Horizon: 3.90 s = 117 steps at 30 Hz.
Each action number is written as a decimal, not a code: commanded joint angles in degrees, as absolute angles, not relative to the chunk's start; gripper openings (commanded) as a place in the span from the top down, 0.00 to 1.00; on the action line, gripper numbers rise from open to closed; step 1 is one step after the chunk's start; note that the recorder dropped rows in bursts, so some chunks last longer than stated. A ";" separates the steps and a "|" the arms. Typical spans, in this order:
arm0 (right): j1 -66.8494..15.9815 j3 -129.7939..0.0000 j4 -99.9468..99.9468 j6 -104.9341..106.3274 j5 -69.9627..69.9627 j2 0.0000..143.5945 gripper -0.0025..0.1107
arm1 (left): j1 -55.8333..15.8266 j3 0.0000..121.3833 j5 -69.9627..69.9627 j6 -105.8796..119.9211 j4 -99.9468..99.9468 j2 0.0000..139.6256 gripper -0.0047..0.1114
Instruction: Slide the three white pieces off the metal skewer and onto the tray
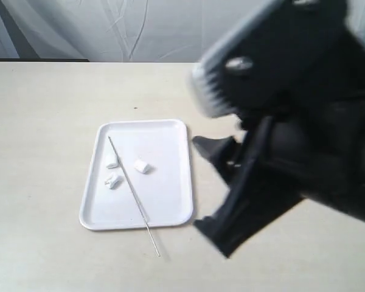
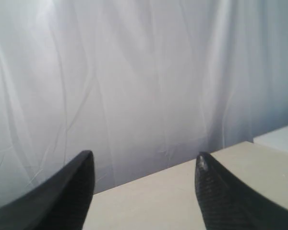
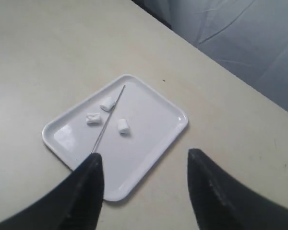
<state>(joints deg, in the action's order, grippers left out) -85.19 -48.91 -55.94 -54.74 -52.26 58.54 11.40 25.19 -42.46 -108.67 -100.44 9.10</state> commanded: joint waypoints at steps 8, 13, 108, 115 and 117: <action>-85.24 -31.66 -47.56 -56.57 -39.67 33.53 0.52 | 10.84 17.12 -38.50 -115.85 -99.95 4.56 0.46; -85.24 -31.03 -44.17 -56.57 -41.98 31.78 0.52 | 10.84 17.04 -42.77 -114.72 -99.95 4.56 0.46; 3.26 0.00 -4.79 4.33 -21.97 0.00 0.52 | 2.11 0.00 19.25 5.12 3.76 0.00 0.96; 3.26 0.00 -6.51 -0.90 -21.19 0.00 0.52 | 2.11 0.00 19.25 5.12 3.76 0.00 0.96; 3.26 0.00 -7.56 -2.56 -21.19 0.00 0.52 | 2.11 0.00 19.25 5.12 3.76 0.00 0.96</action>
